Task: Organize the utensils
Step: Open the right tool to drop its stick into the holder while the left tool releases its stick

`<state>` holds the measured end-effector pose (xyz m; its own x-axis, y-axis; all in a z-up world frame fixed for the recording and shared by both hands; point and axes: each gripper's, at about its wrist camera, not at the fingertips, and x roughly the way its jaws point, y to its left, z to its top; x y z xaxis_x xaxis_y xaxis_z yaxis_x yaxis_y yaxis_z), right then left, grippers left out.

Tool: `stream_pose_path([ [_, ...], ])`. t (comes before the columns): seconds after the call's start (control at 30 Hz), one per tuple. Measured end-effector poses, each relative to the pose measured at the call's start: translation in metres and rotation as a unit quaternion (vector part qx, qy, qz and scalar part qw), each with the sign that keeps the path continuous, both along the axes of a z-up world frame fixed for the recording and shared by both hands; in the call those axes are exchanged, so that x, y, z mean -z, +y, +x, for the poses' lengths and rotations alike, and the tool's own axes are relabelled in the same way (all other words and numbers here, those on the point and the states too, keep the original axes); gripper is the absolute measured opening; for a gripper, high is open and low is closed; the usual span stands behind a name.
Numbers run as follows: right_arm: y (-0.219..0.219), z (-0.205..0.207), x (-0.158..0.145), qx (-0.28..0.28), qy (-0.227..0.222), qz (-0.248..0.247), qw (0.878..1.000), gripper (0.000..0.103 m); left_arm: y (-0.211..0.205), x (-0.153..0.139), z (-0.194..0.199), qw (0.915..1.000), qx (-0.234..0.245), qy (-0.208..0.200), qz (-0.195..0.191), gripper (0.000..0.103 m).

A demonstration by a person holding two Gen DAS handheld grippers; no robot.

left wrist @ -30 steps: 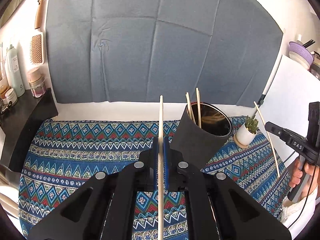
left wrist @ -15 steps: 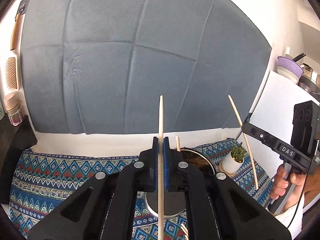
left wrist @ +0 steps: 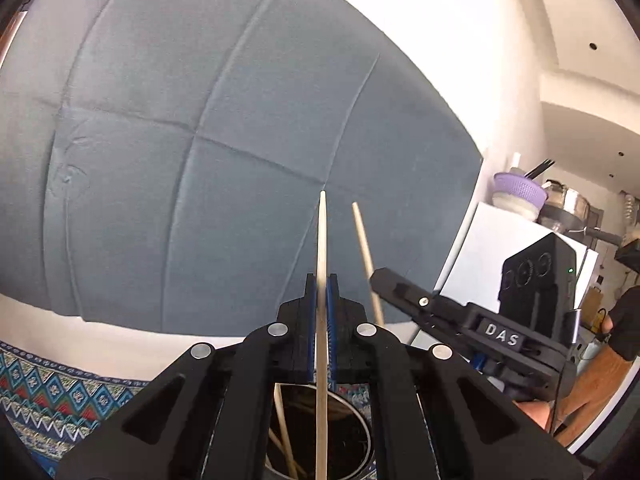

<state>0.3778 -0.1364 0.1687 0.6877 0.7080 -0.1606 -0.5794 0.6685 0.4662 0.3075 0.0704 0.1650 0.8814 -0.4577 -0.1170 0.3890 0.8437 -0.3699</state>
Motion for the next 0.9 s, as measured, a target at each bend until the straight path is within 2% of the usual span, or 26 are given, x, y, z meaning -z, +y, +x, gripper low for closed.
stream_pose_path([
  [0.1, -0.001, 0.004, 0.008, 0.019, -0.014, 0.019, 1.000, 0.005, -0.002, 0.007, 0.003, 0.9993, -0.010, -0.029, -0.019, 0.005],
  [0.27, -0.007, 0.002, 0.025, 0.025, -0.053, 0.092, 0.994, 0.005, 0.002, 0.022, 0.006, 0.9958, -0.007, -0.060, -0.069, 0.005],
  [0.37, -0.005, 0.000, 0.033, 0.027, -0.065, 0.086, 0.994, 0.005, 0.008, 0.035, 0.010, 0.9917, -0.001, -0.057, -0.115, 0.005],
  [0.5, -0.001, -0.004, 0.034, 0.022, -0.084, 0.056, 0.995, 0.005, 0.005, 0.041, -0.001, 0.9911, -0.030, -0.086, -0.097, 0.005],
  [0.6, -0.004, -0.005, 0.032, 0.017, -0.090, 0.057, 0.994, 0.005, 0.007, 0.046, -0.007, 0.9862, -0.040, -0.114, -0.113, 0.005],
  [0.7, -0.002, -0.007, 0.032, 0.018, -0.091, 0.037, 0.995, 0.005, 0.006, 0.051, 0.000, 0.9870, -0.019, -0.103, -0.122, 0.005],
  [0.8, 0.003, -0.009, 0.031, 0.019, -0.095, 0.012, 0.995, 0.005, -0.003, 0.057, 0.002, 0.9914, -0.022, -0.095, -0.088, 0.005],
  [0.9, 0.004, -0.011, 0.033, 0.015, -0.096, 0.006, 0.995, 0.005, -0.004, 0.057, 0.000, 0.9920, -0.014, -0.100, -0.075, 0.005],
])
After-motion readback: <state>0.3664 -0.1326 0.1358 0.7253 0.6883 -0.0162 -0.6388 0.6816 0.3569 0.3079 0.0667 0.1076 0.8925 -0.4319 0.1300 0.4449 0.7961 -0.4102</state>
